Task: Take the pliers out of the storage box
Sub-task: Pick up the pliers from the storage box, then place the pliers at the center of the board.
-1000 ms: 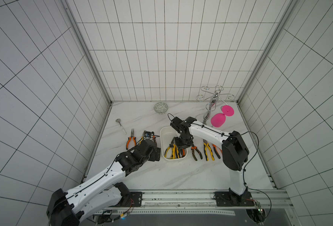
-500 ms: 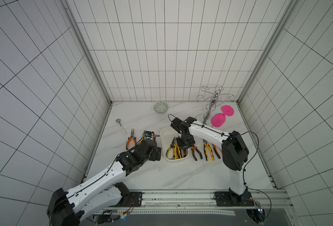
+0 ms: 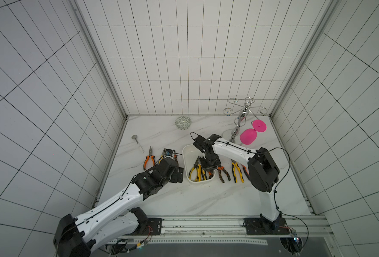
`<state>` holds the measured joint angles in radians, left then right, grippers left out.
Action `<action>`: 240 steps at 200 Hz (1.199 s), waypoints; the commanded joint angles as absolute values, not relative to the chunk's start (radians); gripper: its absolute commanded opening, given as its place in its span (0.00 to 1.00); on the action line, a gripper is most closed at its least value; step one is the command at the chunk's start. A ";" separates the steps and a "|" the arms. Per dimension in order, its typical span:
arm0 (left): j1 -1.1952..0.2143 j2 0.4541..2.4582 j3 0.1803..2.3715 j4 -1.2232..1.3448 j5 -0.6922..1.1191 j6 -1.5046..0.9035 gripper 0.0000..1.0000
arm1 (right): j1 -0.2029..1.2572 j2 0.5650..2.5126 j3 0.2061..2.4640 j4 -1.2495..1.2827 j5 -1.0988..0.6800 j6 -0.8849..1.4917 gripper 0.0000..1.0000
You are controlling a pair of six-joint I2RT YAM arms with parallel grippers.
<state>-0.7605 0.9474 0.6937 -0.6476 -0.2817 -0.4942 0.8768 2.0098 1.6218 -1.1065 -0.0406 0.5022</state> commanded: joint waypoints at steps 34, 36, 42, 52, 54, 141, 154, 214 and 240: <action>-0.762 0.913 0.705 -0.566 -0.317 -0.554 0.99 | 0.848 1.775 1.586 -0.987 -0.029 0.465 0.00; -0.763 0.911 0.706 -0.563 -0.318 -0.556 0.99 | 0.846 1.769 1.582 -0.981 -0.035 0.461 0.00; -0.762 0.904 0.708 -0.555 -0.316 -0.558 0.99 | 0.840 1.748 1.568 -0.964 -0.052 0.455 0.00; -0.761 0.894 0.711 -0.540 -0.311 -0.565 0.99 | 0.828 1.711 1.544 -0.928 -0.093 0.433 0.00; -0.762 0.892 0.713 -0.537 -0.309 -0.567 0.99 | 0.825 1.703 1.538 -0.920 -0.106 0.425 0.00; -0.743 0.872 0.731 -0.163 -0.077 -0.779 0.99 | 0.765 1.375 1.211 -0.446 -0.595 0.417 0.00; -0.742 0.882 0.725 -0.079 -0.039 -0.811 0.99 | 0.759 1.357 1.171 -0.366 -0.675 0.460 0.00; -0.729 0.967 0.707 0.210 0.134 -0.905 0.80 | 0.740 1.341 1.089 -0.086 -0.917 0.646 0.00; -0.683 0.993 0.700 0.277 0.179 -0.970 0.68 | 0.740 1.344 1.068 -0.011 -0.972 0.686 0.00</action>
